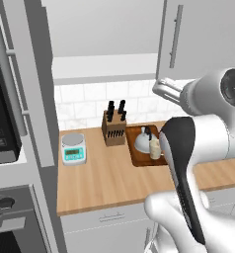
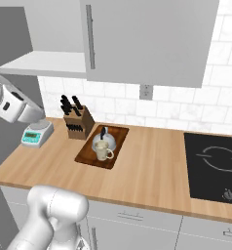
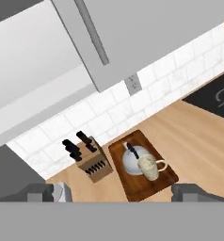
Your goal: Pick the kettle from the counter and place it on the tray. Then pick the mug from the cabinet and place it on the tray. Then close the cabinet doors.
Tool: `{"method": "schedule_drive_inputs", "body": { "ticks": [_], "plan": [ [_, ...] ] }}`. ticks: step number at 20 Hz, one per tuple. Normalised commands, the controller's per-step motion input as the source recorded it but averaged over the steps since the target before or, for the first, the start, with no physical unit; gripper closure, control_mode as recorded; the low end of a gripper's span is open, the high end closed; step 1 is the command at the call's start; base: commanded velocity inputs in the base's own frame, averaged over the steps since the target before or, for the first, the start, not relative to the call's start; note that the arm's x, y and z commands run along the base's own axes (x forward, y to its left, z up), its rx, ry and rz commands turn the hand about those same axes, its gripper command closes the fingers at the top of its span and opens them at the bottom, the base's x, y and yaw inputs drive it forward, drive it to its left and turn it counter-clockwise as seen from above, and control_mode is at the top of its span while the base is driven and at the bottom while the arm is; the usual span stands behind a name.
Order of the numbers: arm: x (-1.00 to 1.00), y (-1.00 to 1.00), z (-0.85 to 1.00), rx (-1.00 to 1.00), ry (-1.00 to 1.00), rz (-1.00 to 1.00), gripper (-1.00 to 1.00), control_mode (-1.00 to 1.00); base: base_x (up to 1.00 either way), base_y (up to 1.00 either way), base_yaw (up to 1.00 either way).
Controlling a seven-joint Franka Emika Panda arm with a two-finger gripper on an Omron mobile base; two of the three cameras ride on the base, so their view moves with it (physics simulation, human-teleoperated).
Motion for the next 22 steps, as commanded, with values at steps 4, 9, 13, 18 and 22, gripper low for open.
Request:
{"method": "schedule_drive_inputs", "body": {
  "ticks": [4, 9, 13, 18, 22],
  "plan": [
    [-0.01, 0.41, -0.12, -0.07, 0.03, 0.00, -1.00, -1.00, 0.00, 0.00, 0.00],
    [-0.01, 0.49, -0.20, -0.06, 0.01, 0.00, -1.00, -1.00, 0.00, 0.00, 0.00],
    [-0.20, 0.38, -0.03, -0.03, 0.00, 0.00, -1.00, -1.00, 0.00, 0.00, 0.00],
    [-0.57, 0.05, 0.00, -0.03, 0.00, 0.03, -1.00, -1.00, 0.00, 0.00, 0.00],
    [-0.44, 0.38, 0.00, -0.14, 0.15, 0.00, -1.00, -1.00, 0.00, 0.00, 0.00]
  ]
}}
